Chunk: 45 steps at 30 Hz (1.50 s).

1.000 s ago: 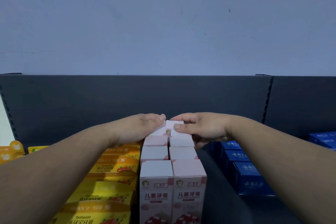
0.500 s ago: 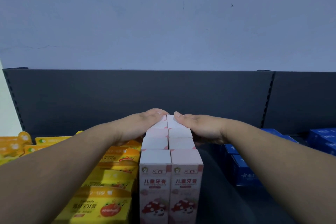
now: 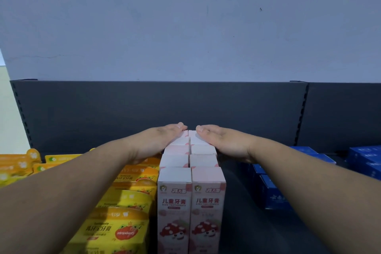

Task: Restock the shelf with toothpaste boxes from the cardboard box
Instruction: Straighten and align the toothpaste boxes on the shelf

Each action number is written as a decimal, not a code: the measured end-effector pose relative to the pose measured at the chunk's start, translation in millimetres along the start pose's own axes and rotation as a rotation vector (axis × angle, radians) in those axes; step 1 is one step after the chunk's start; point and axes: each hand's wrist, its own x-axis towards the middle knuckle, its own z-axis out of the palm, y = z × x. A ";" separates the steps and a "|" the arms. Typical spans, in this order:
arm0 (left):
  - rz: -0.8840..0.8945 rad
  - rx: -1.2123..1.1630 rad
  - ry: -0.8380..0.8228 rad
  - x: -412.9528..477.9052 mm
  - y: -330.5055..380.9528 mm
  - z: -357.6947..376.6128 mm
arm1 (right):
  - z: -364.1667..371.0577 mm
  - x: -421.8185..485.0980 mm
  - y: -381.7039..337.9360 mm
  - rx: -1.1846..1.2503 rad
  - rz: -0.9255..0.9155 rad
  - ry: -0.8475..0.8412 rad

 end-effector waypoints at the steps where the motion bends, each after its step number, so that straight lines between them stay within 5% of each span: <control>1: -0.002 0.007 0.005 -0.5 1.5 -0.1 | 0.1 -0.9 -1.1 -0.005 -0.005 0.011; 15: -0.069 0.137 0.158 -23.9 23.5 0.4 | -4.9 -23.6 -7.4 -0.139 -0.058 0.109; 24: 0.071 0.416 0.448 -49.5 93.3 39.0 | -11.4 -85.9 8.1 -0.329 -0.211 0.383; 32: 0.202 0.553 0.407 -51.5 151.4 93.0 | -32.4 -153.3 49.5 -0.379 -0.121 0.556; 45: 0.221 0.318 0.238 -27.3 150.1 186.4 | -47.7 -200.2 105.3 -0.393 0.112 0.707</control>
